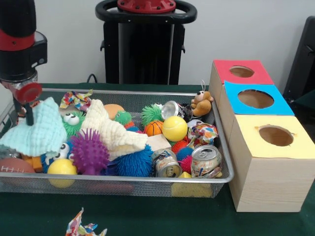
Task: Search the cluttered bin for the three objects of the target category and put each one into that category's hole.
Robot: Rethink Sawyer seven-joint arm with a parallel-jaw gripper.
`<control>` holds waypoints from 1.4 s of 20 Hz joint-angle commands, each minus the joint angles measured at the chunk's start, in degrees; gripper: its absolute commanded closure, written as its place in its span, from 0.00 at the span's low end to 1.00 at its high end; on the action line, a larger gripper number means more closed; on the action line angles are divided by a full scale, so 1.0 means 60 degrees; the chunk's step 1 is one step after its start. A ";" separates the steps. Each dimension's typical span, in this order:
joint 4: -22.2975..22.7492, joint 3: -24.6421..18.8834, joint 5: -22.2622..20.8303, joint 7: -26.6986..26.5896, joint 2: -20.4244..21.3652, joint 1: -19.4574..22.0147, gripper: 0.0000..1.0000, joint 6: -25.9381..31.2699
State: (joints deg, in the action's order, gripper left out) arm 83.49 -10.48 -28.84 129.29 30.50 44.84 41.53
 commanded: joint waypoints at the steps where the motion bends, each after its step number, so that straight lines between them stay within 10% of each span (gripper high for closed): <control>1: 0.0824 -0.1225 0.0149 -0.1624 -0.0435 0.0243 0.00 -0.0298; 28: -0.0533 -0.1683 0.0411 -0.0133 -0.2358 -0.0862 0.00 -0.2049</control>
State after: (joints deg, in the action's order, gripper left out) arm 81.93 -13.25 -28.86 129.29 25.52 41.64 35.53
